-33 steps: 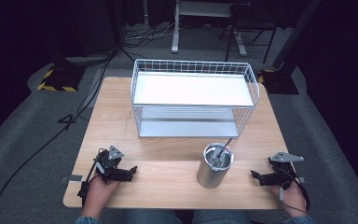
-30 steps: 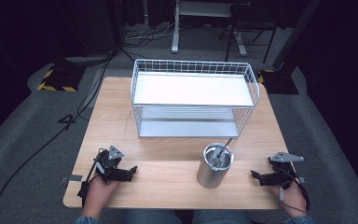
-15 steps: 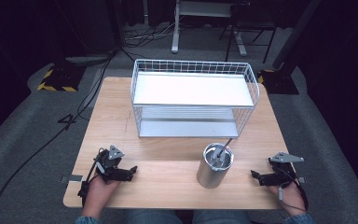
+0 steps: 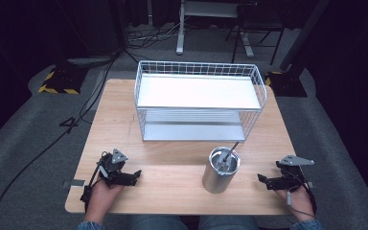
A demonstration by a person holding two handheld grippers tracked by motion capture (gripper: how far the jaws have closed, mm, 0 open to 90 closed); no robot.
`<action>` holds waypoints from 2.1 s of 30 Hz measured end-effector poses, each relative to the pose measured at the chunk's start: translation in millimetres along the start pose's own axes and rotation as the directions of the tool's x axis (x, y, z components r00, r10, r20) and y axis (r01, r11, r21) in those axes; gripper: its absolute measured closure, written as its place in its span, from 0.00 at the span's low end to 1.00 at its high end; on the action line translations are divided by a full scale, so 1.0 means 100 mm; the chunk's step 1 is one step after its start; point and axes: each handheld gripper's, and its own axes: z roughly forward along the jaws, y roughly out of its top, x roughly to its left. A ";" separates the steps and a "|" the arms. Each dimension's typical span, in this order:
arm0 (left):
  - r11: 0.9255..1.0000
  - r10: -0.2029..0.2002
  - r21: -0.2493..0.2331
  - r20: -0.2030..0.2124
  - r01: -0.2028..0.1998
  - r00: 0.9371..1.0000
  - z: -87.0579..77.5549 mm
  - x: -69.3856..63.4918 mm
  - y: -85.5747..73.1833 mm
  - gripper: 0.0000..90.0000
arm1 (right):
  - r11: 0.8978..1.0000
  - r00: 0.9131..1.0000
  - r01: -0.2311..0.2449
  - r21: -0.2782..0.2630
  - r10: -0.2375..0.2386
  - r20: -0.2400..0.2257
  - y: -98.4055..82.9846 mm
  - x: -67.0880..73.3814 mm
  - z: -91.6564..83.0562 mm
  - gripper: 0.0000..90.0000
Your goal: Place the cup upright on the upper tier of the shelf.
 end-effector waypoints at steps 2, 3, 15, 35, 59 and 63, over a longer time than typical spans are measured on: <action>1.000 -0.001 -0.002 -0.001 0.001 1.000 0.00 0.00 0.00 0.02 | 1.000 1.000 0.017 -0.001 -0.017 -0.004 0.06 0.03 -0.04 0.00; 1.000 -0.001 -0.002 -0.001 0.001 1.000 0.00 0.00 0.00 0.02 | 1.000 1.000 0.023 -0.001 -0.023 -0.004 0.08 0.05 -0.06 0.00; 1.000 -0.001 -0.002 -0.001 0.001 1.000 0.00 0.00 0.00 0.02 | 0.996 0.996 0.047 -0.070 -0.052 -0.078 0.44 0.36 -0.34 0.00; 1.000 0.000 0.000 -0.001 0.000 1.000 0.00 0.00 0.00 0.02 | 0.986 0.976 0.121 -0.113 -0.138 -0.166 0.69 0.77 -0.55 0.00; 1.000 0.001 0.002 0.002 -0.001 1.000 0.00 0.00 0.00 0.02 | 0.968 0.927 0.216 -0.129 -0.244 -0.285 0.89 1.24 -0.26 0.00; 1.000 0.008 0.005 0.001 -0.008 1.000 0.00 0.01 0.00 0.02 | 0.966 0.923 0.223 -0.128 -0.252 -0.292 0.90 1.29 -0.21 0.00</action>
